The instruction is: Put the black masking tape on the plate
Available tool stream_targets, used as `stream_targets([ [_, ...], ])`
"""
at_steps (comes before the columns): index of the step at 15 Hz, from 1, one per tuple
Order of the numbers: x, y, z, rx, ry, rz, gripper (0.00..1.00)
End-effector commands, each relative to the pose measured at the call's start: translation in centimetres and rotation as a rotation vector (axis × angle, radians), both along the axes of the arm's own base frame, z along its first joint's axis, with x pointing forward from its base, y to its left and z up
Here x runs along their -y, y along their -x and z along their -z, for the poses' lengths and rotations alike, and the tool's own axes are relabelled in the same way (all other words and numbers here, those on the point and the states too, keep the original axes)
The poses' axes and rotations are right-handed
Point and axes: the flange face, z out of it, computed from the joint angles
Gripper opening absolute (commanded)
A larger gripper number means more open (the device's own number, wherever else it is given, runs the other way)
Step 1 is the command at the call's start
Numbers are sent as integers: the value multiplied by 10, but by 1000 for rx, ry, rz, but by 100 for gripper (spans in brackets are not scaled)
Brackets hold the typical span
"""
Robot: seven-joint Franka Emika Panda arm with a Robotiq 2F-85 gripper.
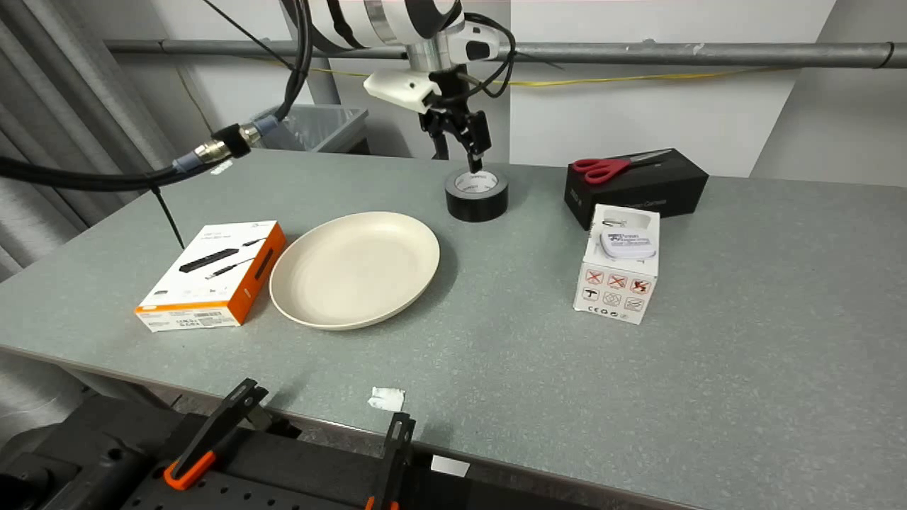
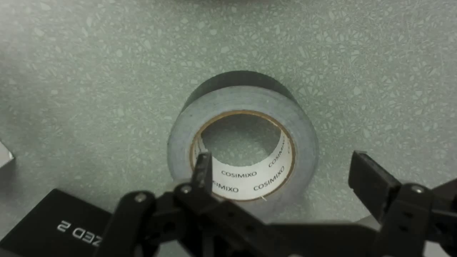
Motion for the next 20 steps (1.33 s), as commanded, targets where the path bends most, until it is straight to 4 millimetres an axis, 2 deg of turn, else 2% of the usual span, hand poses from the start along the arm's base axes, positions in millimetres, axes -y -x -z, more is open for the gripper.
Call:
stream_targets([
  [1, 2, -28, 23, -89, -47, 13, 100],
  [2, 3, -31, 29, -109, -56, 22, 75],
  [3, 4, -35, 33, -129, -66, 23, 74],
  [8, 6, -52, 40, -154, -67, 35, 35],
  [11, 0, -58, 33, -158, -75, 34, 12],
  [12, -3, -56, 24, -156, -73, 35, 4],
  [14, -8, -47, -1, -124, -62, 27, 6],
  [17, -19, -19, -42, -57, -45, -25, 6],
  [20, -36, 3, -65, -1, -28, -130, 6],
])
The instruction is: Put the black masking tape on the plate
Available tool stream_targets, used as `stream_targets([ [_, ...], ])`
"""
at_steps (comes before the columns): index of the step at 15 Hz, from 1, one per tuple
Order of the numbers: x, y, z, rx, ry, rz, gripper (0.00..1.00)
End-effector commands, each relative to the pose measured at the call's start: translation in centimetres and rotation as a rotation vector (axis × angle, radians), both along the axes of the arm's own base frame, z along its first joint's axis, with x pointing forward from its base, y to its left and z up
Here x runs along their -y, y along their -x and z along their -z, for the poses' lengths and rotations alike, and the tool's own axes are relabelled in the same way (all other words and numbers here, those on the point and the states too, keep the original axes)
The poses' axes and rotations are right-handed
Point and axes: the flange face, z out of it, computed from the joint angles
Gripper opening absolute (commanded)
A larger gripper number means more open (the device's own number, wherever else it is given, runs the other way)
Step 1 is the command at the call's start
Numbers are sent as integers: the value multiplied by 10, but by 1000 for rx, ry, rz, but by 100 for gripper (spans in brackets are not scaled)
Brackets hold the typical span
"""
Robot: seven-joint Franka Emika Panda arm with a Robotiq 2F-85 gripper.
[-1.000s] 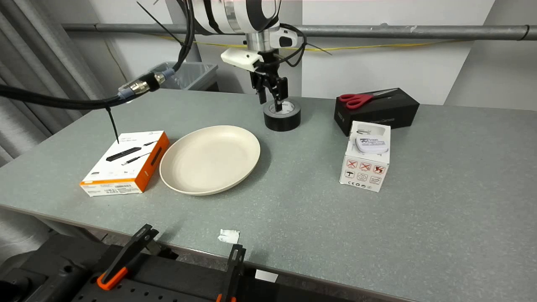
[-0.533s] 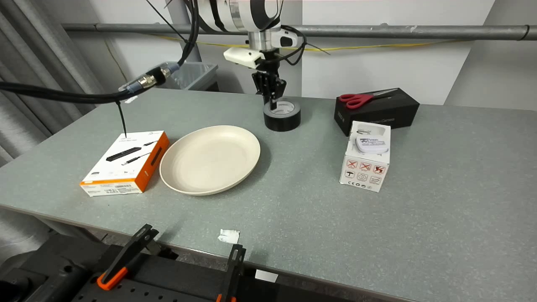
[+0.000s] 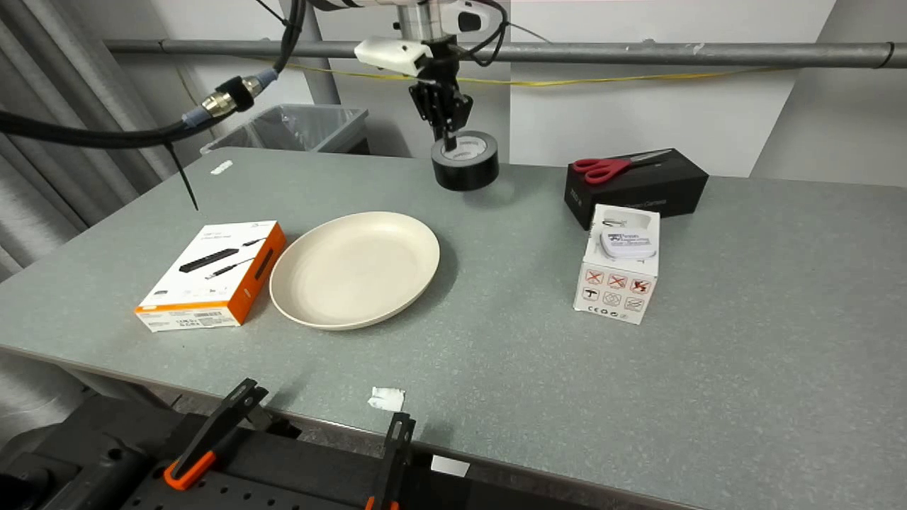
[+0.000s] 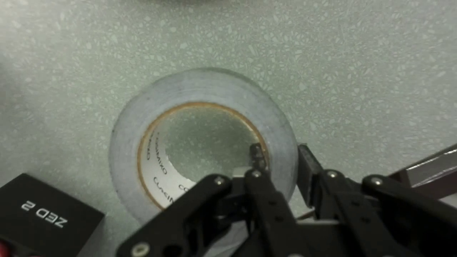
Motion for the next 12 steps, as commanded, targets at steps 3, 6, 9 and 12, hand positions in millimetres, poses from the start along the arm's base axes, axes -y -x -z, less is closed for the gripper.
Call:
stream_targets([
  [3, -33, 73, -40, 45, 33, -217, 6],
  [6, -56, 117, -36, 34, 47, -318, 6],
  [9, -75, 165, -28, 36, 45, -393, 6],
  [12, -104, 212, -11, 7, 24, -454, 6],
])
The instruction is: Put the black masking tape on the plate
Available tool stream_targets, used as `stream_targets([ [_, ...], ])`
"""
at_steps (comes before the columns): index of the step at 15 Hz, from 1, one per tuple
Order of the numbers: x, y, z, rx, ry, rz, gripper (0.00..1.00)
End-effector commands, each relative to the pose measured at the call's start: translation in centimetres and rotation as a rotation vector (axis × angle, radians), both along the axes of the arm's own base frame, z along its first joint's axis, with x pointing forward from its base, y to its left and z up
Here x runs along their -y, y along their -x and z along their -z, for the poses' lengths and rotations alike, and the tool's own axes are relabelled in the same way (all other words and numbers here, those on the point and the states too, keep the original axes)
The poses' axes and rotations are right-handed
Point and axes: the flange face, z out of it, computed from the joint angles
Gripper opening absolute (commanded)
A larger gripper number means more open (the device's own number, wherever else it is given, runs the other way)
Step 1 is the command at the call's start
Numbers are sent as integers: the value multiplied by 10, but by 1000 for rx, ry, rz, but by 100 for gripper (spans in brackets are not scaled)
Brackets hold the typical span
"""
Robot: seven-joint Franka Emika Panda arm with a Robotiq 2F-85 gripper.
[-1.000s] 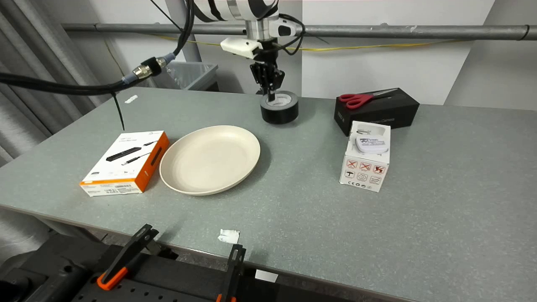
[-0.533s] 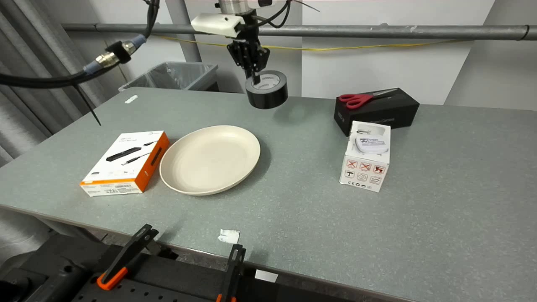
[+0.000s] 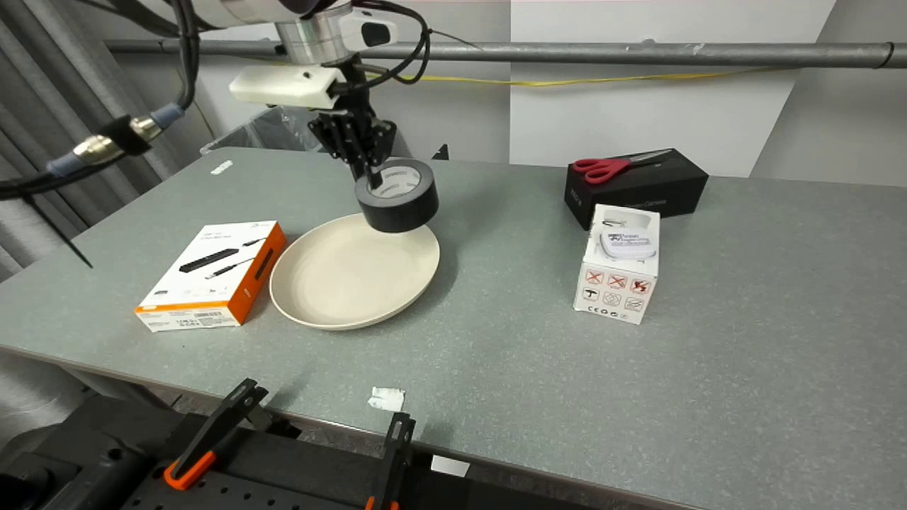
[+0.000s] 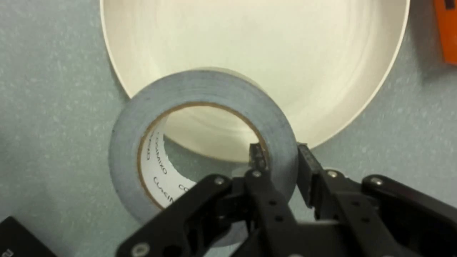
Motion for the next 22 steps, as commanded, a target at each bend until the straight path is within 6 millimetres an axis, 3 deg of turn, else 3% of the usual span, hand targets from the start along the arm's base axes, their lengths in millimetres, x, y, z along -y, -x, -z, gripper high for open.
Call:
stream_targets([
  [1, -27, 57, 4, -6, -4, -92, 6],
  [5, -58, 74, 34, -50, 3, -161, 6],
  [13, -73, 57, 70, -46, 72, -262, 6],
  [14, -73, 55, 72, -47, 74, -262, 50],
  [15, -72, 53, 73, -45, 79, -265, 51],
  [21, -72, 44, 68, -24, 91, -263, 96],
  [22, -72, 43, 67, -23, 92, -262, 100],
])
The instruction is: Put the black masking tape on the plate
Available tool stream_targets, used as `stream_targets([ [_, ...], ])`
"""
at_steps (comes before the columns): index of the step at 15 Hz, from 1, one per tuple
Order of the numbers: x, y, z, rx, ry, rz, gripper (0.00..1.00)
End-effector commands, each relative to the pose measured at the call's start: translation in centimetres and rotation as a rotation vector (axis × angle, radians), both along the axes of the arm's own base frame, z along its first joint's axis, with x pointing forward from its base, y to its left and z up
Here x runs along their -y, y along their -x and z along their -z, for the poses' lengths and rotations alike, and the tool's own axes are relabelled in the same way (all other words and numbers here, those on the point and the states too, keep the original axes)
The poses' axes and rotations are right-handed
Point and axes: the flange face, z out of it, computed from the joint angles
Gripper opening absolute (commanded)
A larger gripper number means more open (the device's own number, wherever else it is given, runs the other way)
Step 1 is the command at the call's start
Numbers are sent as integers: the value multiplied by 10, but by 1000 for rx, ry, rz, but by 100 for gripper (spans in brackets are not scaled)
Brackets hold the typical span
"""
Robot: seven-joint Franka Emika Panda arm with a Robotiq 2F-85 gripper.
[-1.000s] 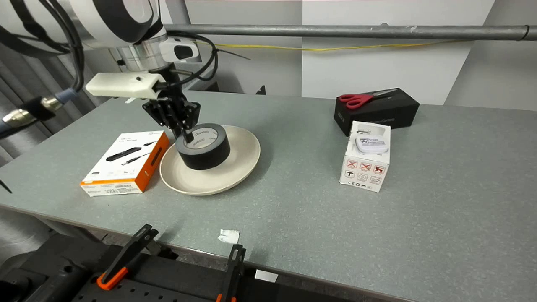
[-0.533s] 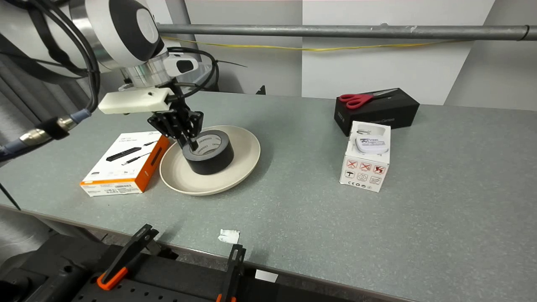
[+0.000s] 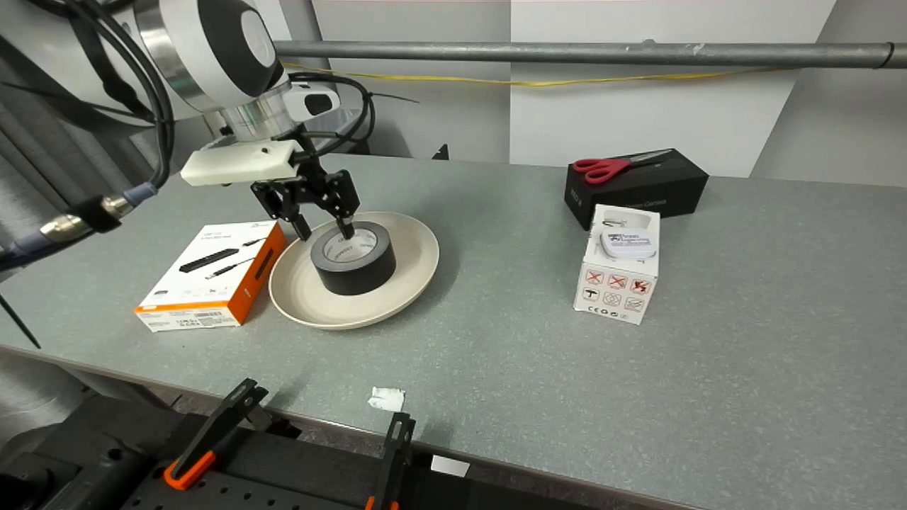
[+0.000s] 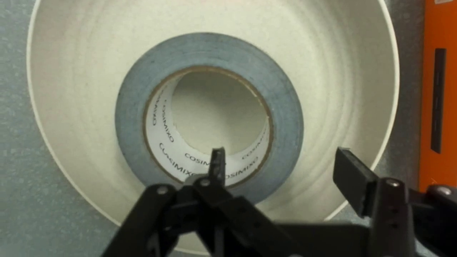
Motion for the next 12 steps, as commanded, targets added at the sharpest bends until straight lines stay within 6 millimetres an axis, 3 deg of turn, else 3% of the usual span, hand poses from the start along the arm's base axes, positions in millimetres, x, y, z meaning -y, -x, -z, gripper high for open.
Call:
stream_targets([
  [1, -3, -6, -2, 33, 16, 2, 100],
  [12, 3, -6, -4, 10, 2, 8, 100],
])
